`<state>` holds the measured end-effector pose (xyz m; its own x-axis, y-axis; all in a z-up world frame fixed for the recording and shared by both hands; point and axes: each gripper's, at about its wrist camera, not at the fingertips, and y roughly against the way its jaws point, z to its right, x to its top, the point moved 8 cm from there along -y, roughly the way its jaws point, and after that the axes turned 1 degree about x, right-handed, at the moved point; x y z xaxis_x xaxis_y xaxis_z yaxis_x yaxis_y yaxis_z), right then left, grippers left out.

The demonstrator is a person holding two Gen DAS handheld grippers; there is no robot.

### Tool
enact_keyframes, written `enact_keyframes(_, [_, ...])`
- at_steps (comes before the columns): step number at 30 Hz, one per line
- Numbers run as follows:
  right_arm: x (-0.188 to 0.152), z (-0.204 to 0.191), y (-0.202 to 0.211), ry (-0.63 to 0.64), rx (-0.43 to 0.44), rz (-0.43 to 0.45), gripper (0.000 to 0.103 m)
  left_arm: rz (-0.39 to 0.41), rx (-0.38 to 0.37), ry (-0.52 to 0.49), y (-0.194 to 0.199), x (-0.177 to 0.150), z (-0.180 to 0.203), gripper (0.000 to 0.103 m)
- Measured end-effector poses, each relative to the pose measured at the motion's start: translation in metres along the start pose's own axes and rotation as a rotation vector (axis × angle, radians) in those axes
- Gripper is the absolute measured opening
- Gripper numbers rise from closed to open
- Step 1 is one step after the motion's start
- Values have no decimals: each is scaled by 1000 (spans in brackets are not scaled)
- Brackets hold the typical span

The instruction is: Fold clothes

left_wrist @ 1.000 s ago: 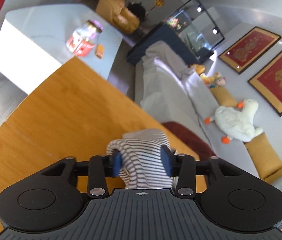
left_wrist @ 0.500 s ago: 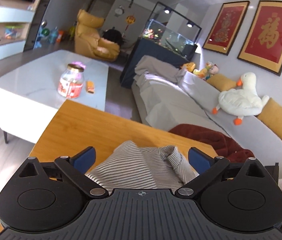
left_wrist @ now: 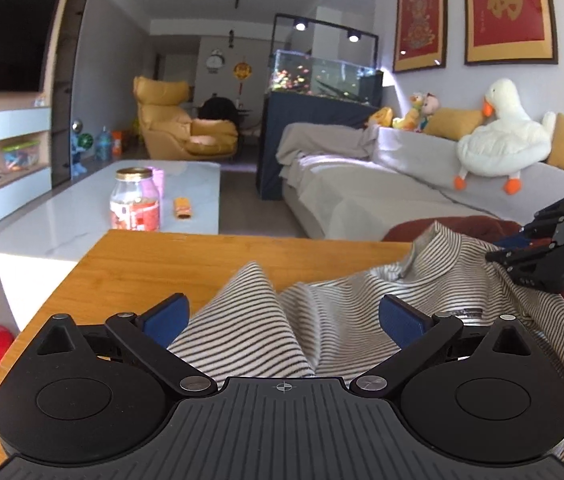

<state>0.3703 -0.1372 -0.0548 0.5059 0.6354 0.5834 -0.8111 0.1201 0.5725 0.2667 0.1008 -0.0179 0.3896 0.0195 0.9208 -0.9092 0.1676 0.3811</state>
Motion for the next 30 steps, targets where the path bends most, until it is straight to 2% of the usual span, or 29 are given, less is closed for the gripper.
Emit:
enact_keyframes(3, [-9,-8,-27,16,-35,-19,13,-23,44,-21,-3,0,-4,103])
enact_keyframes(4, [-8,-9,-26,24,-34,-11,14,-30,56,-26,-3,-1,-5,103])
enact_keyframes(6, [-2,1,-9,-52,5,10,16,-40,67,-32,-4,-2,-7,103])
enact_keyframes(7, [0,7,4,-96,26,28,27,-42,70,-34,-4,-2,-8,103])
enact_keyframes(8, [-1,14,25,-128,52,57,44,-43,73,-36,-3,-3,-8,103])
enact_keyframes(10, [-5,26,68,-194,104,116,64,-50,86,-43,-4,-3,-11,103])
enact_keyframes(14, [-33,22,150,-233,251,167,65,-60,137,-63,-6,-1,-20,103])
enact_keyframes(16, [-55,0,185,-219,343,149,65,-55,170,-68,-6,2,-28,103])
enact_keyframes(20, [-100,-56,233,-254,605,67,65,-47,180,-50,4,7,-34,103])
enact_keyframes(23, [-130,-90,242,-158,616,11,65,-44,144,-16,18,11,-28,103])
enact_keyframes(25, [-142,-100,240,-99,567,7,65,-48,103,13,27,13,-22,103])
enact_keyframes(27, [-136,-91,240,-129,558,24,43,-56,63,40,36,15,-15,103])
enact_keyframes(28, [-131,-85,240,-146,549,29,16,-63,42,54,40,16,-13,103])
enact_keyframes(29, [-126,-75,239,-167,532,37,9,-70,21,70,43,17,-10,103])
enact_keyframes(30, [-119,-51,235,-205,486,50,9,-84,-2,89,46,16,-7,103])
